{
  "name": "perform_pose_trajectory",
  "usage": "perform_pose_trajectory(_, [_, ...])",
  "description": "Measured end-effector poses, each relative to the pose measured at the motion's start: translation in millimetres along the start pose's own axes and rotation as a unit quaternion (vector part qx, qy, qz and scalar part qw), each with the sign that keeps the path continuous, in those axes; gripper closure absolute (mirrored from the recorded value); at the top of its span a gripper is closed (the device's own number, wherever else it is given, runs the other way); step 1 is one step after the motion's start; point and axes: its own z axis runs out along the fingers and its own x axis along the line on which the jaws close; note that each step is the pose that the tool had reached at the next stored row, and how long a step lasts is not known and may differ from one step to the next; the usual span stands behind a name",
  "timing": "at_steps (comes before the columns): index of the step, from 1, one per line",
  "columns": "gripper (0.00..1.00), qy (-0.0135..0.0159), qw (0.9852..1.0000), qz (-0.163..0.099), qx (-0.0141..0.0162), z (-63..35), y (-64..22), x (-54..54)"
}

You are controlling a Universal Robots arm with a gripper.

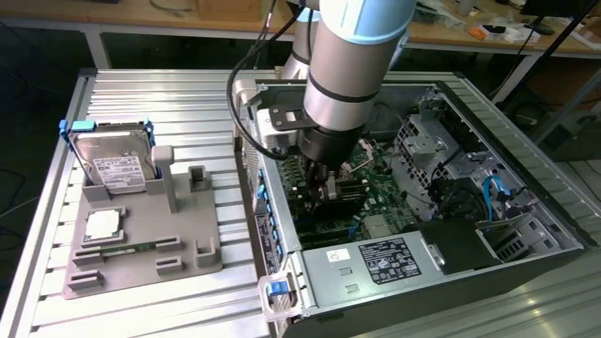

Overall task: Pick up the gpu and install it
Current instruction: 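Press down on the gpu until it lock into place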

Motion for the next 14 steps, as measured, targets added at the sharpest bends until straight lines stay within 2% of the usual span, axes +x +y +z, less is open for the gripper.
perform_pose_trajectory(3, [0.89,-0.0001,1.0,0.0,0.0015,0.5,9.9,0.2])
perform_pose_trajectory(6, [0.89,0.0002,1.0,0.0,0.0012,0.5,10.2,-0.2])
perform_pose_trajectory(8, [0.89,0.0018,1.0,0.0,-0.0001,0.1,10.3,-0.8])
perform_pose_trajectory(9, [0.89,0.0035,1.0,0.0,-0.0006,-0.2,10.3,-1.2])
perform_pose_trajectory(14, [0.89,0.0175,0.9998,0.0,-0.0034,-3.7,10.1,-4.1])
